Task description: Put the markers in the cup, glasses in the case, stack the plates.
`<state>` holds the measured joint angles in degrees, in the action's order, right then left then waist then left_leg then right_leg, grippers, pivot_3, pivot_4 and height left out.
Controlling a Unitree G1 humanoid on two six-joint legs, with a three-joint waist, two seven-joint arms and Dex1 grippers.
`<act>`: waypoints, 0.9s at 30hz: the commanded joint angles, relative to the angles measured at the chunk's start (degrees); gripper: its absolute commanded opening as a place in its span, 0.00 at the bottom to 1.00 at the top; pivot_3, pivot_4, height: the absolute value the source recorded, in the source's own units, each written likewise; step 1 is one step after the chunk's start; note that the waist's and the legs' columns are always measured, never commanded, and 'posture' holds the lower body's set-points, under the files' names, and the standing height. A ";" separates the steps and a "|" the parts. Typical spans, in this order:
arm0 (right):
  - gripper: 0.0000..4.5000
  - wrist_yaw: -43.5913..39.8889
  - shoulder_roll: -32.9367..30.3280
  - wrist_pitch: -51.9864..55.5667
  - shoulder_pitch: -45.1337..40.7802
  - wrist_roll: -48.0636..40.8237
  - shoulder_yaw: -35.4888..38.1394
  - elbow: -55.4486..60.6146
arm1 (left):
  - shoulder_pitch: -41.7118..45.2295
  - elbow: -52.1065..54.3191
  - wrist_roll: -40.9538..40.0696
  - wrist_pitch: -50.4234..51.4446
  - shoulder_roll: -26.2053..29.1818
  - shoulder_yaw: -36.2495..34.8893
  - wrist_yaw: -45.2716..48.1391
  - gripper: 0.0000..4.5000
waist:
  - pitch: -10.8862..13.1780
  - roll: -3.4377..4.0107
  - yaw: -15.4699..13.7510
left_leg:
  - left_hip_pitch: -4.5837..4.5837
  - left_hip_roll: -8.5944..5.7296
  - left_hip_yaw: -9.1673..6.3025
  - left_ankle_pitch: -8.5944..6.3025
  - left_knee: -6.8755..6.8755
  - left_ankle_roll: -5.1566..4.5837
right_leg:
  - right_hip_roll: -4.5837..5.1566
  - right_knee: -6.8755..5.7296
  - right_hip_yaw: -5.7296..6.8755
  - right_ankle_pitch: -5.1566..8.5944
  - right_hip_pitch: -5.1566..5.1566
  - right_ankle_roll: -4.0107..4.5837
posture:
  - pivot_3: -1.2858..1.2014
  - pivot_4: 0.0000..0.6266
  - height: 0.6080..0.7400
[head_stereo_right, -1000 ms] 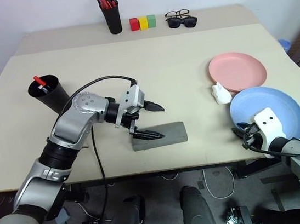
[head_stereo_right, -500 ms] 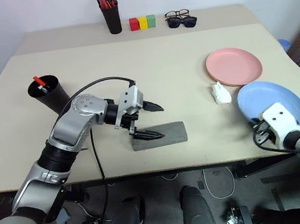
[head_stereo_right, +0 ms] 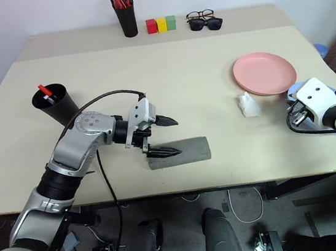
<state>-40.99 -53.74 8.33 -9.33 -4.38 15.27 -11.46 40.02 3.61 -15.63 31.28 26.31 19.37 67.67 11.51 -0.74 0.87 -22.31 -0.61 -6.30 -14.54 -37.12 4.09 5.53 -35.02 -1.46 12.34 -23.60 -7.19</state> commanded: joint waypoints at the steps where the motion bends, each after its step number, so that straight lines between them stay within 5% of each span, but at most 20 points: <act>1: 0.19 -2.65 0.58 3.57 1.37 -3.61 1.37 2.19 | -0.60 2.85 -1.46 0.86 0.60 -1.39 -0.43 1.00 | 0.00 0.00 0.03 | 0.02 0.00 0.00 0.00 0.00 0.00 | 0.00 -0.01 0.00 0.00 0.02 0.01 | 0.52 0.24 1.00; 4: 0.43 -2.62 0.97 5.36 2.39 -4.57 2.10 3.50 | -0.65 3.06 -1.60 1.15 0.77 -1.26 -0.57 1.00 | 0.01 0.04 0.15 | 0.05 0.00 0.00 0.00 -0.01 0.00 | 0.00 -0.04 0.00 0.00 0.03 0.01 | 0.52 0.24 1.00; 9: 0.99 0.66 1.95 6.69 4.45 -4.50 3.99 5.15 | -0.32 2.86 -1.87 1.24 0.70 -0.85 -0.50 1.00 | 0.00 0.05 0.16 | 0.05 0.00 0.00 0.00 -0.01 0.00 | -0.01 -0.05 -0.01 0.00 0.03 0.01 | 0.52 0.24 1.00; 20: 0.99 3.18 3.53 8.51 5.72 -4.77 4.01 1.82 | 0.42 2.13 -1.86 1.30 0.64 -0.41 0.02 1.00 | 0.00 0.05 0.19 | 0.06 0.00 0.01 0.00 -0.02 0.00 | 0.00 -0.05 -0.01 0.01 0.03 0.00 | 0.52 0.24 1.00; 23: 0.80 3.59 3.45 8.63 4.68 -3.43 2.41 -2.38 | 0.27 2.57 -2.08 2.07 1.00 -0.46 0.11 1.00 | 0.00 0.05 0.16 | 0.05 0.00 0.02 0.00 -0.04 0.00 | 0.00 -0.05 -0.01 0.00 0.04 0.02 | 0.52 0.24 1.00; 27: 0.34 3.73 3.85 9.24 3.73 -3.27 1.71 -3.82 | -0.10 3.59 -2.36 3.36 1.88 -0.90 0.09 1.00 | 0.00 0.05 0.14 | 0.06 0.00 0.01 0.00 -0.04 0.00 | 0.00 -0.05 -0.01 0.00 0.04 0.01 | 0.52 0.24 1.00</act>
<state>-37.94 -50.06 17.08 -5.41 -8.11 16.66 -14.40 39.13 4.95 -16.94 34.44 27.68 19.40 67.59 11.51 -0.69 1.01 -22.25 -0.60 -6.29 -14.54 -37.16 4.09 5.53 -35.07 -1.47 12.35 -23.55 -7.18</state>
